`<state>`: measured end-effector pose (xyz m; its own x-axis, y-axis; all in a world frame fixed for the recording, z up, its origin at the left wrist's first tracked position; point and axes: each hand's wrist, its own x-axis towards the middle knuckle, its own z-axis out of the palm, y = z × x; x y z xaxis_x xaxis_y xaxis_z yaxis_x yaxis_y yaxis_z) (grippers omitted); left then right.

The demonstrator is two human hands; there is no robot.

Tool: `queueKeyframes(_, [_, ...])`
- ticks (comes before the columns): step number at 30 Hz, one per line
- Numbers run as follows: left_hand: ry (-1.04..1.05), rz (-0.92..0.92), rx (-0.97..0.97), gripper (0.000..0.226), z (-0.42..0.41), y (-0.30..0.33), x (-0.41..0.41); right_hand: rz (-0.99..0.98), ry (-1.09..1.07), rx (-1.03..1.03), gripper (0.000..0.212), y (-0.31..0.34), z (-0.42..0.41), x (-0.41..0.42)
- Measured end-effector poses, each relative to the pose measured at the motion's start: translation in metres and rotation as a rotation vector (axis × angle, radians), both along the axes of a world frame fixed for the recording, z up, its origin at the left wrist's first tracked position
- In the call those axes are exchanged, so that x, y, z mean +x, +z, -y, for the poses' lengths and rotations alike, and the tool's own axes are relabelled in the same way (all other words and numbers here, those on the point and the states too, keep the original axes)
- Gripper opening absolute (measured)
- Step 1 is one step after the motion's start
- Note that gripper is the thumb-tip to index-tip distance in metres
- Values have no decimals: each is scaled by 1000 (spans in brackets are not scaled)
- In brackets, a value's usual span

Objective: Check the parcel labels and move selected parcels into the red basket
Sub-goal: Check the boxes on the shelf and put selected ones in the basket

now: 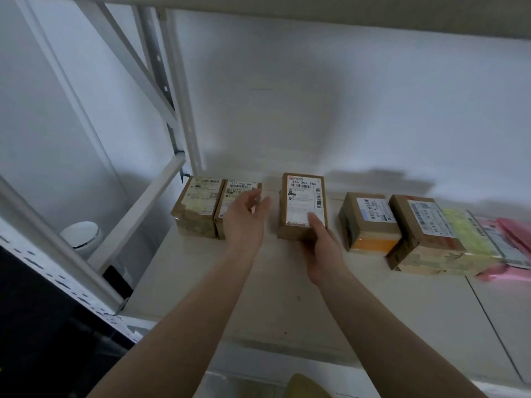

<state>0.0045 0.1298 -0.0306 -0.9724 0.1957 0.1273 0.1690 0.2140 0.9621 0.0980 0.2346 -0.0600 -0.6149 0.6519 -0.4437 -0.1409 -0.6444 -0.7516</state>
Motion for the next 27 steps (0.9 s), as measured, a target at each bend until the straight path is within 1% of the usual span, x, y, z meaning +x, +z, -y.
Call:
queueKeyframes(2, [121, -116, -142, 43, 14, 3, -23, 87, 18, 0, 37, 1, -3, -7])
queueKeyframes(3, [159, -169, -243, 48, 22, 0, -36, 111, 26, 10, 38, 0, -3, -11])
queueKeyframes(5, [173, -232, -530, 63, 34, -10, -57, 156, 52, 50, 39, -1, -4, -16])
queueKeyframes(6, [160, -235, -672, 69, 40, -16, -67, 179, 70, 69, 41, -2, -3, -20])
queueKeyframes(7, [145, -223, -774, 75, 44, -21, -74, 205, 86, 93, 43, -5, -2, -25])
queueKeyframes(9, [110, -200, -869, 79, 50, -29, -84, 287, 113, 203, 55, -10, 1, -33])
queueKeyframes(11, [75, -220, -906, 78, 53, -34, -87, 468, 141, 387, 72, -14, 4, -38])
queueKeyframes(13, [70, -246, -910, 77, 54, -35, -86, 616, 171, 548, 77, -17, 4, -39])
queueKeyframes(14, [73, -252, -911, 76, 54, -35, -86, 616, 177, 584, 76, -16, 4, -38])
queueKeyframes(16, [79, -255, -915, 76, 53, -34, -86, 524, 171, 582, 71, -14, 7, -36])
queueKeyframes(18, [80, -254, -912, 75, 51, -33, -83, 429, 160, 546, 56, -11, 9, -32])
queueKeyframes(20, [75, -245, -905, 75, 49, -33, -77, 402, 146, 548, 49, -12, 8, -27])
queueKeyframes(24, [71, -238, -916, 76, 41, -32, -64, 419, 141, 602, 48, -8, -1, -19])
queueKeyframes(27, [91, -223, -907, 76, 38, -33, -61, 455, 186, 646, 51, -6, -7, -16])
